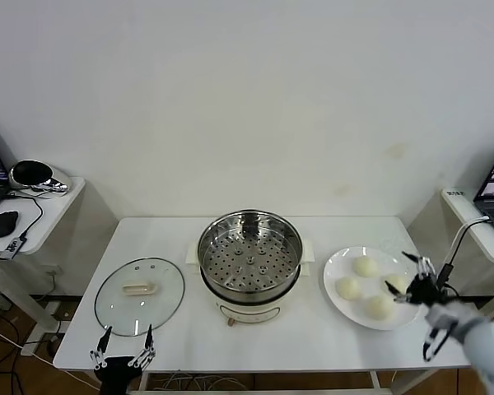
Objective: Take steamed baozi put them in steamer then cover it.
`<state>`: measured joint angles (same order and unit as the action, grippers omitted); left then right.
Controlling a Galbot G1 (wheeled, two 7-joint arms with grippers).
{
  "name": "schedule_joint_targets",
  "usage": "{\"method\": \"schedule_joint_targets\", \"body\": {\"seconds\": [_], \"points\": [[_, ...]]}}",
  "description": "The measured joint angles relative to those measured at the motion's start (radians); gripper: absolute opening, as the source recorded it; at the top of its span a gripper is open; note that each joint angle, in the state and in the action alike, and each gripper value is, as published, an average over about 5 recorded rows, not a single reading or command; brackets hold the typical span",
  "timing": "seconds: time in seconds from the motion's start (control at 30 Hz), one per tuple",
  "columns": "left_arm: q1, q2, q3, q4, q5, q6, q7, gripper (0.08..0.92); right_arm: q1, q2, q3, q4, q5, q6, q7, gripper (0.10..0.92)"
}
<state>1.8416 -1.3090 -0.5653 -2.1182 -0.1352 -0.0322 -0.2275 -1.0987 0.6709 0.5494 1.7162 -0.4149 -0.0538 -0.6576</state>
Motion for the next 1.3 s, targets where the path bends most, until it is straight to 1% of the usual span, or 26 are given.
{"method": "schedule_joint_targets", "body": {"seconds": [0.13,0.27,0.57,0.9,1.3], "points": [[-0.007,0.003,-0.011,-0.006,0.006,0.013,-0.001,0.823,0.207,-0.043,-0.171,-0.108,-0.008,0.007,-0.121,0.823],[-0.015,0.003,-0.022,-0.007,0.009,0.025,-0.002,0.823,0.404,-0.055,-0.346,-0.224,-0.010,0.023,-0.227,0.823],[-0.026,0.005,-0.050,-0.007,0.012,0.042,-0.003,0.823,0.714,0.014,-0.649,-0.477,-0.027,0.070,-0.381,0.823],[-0.029,0.008,-0.072,-0.007,0.013,0.047,-0.003,0.823,0.865,0.134,-0.791,-0.701,-0.081,0.113,-0.453,0.823],[-0.037,0.014,-0.083,-0.007,0.013,0.048,-0.002,0.823,0.924,0.245,-0.843,-0.868,-0.147,0.119,-0.486,0.823]]}}
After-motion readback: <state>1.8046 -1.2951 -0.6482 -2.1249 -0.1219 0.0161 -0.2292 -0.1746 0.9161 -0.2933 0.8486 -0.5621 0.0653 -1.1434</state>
